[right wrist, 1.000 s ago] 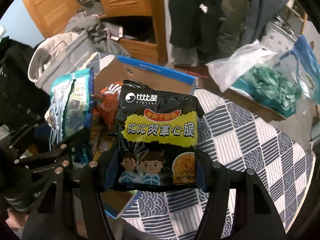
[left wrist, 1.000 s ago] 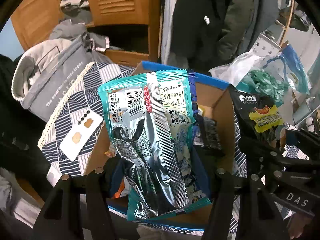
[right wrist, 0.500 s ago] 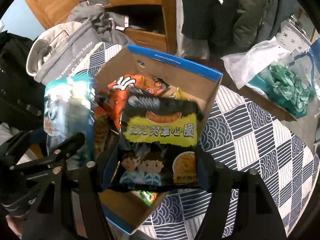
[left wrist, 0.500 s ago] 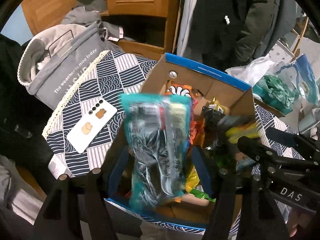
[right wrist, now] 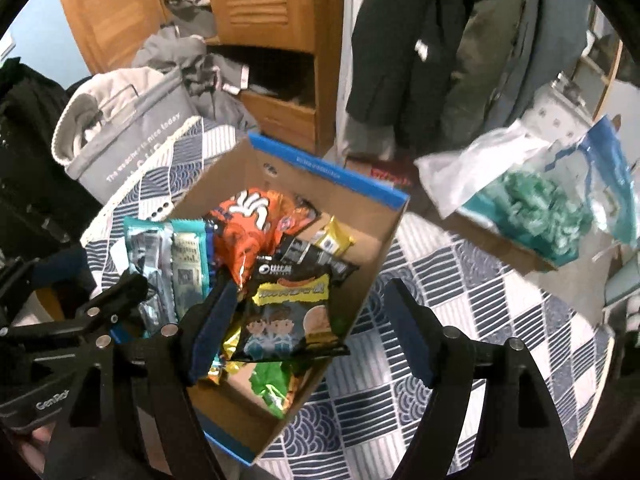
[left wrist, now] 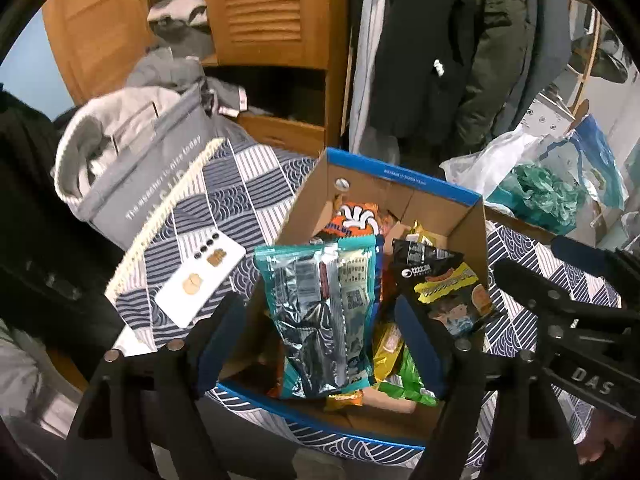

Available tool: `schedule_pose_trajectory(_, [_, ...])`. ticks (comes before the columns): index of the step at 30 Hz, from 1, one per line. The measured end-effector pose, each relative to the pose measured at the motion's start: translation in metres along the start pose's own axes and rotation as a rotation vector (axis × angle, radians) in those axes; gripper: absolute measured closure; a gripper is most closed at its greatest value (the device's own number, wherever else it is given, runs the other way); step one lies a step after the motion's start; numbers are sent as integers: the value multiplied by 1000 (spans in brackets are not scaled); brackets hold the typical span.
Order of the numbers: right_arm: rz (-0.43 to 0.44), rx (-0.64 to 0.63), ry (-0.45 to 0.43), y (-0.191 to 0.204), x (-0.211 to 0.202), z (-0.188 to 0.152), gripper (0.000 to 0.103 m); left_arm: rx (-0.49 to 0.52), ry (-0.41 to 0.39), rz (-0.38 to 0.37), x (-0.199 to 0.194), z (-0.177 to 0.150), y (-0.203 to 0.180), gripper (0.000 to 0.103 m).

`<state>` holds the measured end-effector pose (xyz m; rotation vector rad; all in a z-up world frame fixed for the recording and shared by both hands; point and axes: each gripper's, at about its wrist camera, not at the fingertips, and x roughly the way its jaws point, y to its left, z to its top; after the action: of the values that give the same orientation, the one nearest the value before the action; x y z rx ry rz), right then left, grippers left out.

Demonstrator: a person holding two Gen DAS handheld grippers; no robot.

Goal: Organize snacks

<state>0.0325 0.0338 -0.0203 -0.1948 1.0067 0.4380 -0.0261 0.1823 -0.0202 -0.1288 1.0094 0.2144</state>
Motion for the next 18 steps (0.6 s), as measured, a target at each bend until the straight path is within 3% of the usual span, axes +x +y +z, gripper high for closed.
schedule_pose_trajectory(15, [-19,-35,-114,-3,-49,-8,26,66,-83,16,-30,5,-16,20])
schedule_pose_trajectory(18, [-16,-33,-115,-8,-51,-10,26,68,-90,20,-33,5,-17,15])
